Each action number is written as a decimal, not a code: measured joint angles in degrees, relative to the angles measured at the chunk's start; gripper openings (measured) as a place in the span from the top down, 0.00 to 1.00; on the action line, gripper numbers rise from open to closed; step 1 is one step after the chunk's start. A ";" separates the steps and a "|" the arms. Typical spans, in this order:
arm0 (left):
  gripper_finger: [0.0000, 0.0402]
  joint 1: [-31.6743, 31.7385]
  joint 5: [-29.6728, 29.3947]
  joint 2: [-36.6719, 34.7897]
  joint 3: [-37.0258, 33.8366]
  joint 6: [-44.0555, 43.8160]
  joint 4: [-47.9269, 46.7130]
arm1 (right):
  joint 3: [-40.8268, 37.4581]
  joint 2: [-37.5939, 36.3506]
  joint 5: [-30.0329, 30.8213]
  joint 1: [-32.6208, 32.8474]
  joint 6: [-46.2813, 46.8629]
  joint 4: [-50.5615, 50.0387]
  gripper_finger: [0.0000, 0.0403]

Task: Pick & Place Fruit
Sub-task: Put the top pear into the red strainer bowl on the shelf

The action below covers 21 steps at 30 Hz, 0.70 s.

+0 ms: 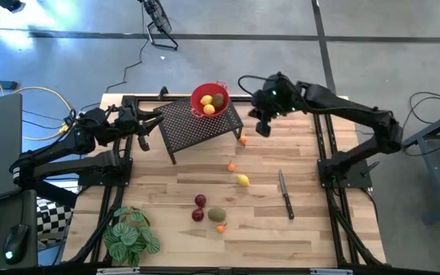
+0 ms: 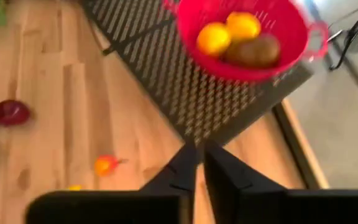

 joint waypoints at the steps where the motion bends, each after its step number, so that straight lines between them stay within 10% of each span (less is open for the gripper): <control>1: 0.81 0.00 0.00 0.00 0.00 0.37 -0.04 | -1.68 -0.92 0.05 0.38 0.89 0.04 0.97; 21: 0.81 0.00 -0.20 0.01 0.00 0.98 -0.06 | -46.15 -13.19 4.86 4.30 24.02 37.13 1.00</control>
